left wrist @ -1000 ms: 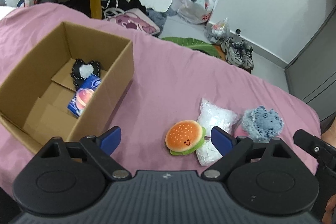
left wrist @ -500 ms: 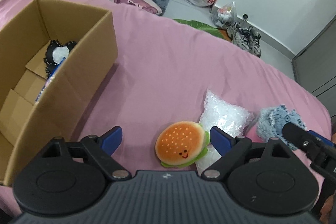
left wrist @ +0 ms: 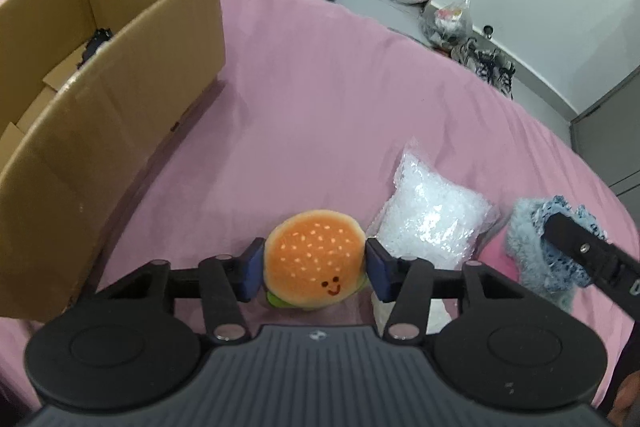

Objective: Organize soft objects

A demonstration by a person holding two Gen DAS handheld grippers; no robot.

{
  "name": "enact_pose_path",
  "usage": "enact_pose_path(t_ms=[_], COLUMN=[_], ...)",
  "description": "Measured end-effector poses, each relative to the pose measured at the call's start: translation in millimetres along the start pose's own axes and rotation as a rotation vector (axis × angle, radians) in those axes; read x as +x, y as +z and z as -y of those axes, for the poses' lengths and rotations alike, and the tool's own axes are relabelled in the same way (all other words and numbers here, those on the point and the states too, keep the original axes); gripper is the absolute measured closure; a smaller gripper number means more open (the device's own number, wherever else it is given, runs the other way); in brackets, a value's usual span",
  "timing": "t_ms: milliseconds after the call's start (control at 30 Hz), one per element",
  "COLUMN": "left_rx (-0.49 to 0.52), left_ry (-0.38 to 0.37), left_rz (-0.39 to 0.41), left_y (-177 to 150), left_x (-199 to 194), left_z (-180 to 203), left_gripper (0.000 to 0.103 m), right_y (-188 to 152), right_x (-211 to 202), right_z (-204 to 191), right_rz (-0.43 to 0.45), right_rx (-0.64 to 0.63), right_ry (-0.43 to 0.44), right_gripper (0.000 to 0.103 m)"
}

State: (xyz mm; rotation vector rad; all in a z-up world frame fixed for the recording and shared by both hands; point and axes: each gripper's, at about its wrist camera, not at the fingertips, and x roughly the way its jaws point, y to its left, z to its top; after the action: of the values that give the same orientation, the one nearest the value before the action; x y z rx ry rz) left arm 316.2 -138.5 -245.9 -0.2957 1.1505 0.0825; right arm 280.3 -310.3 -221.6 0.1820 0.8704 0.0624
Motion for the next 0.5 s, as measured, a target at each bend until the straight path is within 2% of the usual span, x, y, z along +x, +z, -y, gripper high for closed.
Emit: enact_pose_path(t_ms=[133,367,500], left_rx=[0.011,0.004,-0.008], left_ry=[0.002,0.006,0.002], left_rz=[0.043,0.103,0.128], left_y=[0,1,2], left_x=[-17,-51,-67], left_z=[-3,-15,-21], left_gripper=[0.055,0.055,0.055], right_y=[-2,-8,-10], right_x=[-8,-34,-45], right_z=[1,14,10], right_rz=[0.037,0.100,0.128], right_rx=[-0.008,0.084,0.077], right_ry=[-0.004,0.029,0.049], right_gripper=[0.066,0.066,0.066])
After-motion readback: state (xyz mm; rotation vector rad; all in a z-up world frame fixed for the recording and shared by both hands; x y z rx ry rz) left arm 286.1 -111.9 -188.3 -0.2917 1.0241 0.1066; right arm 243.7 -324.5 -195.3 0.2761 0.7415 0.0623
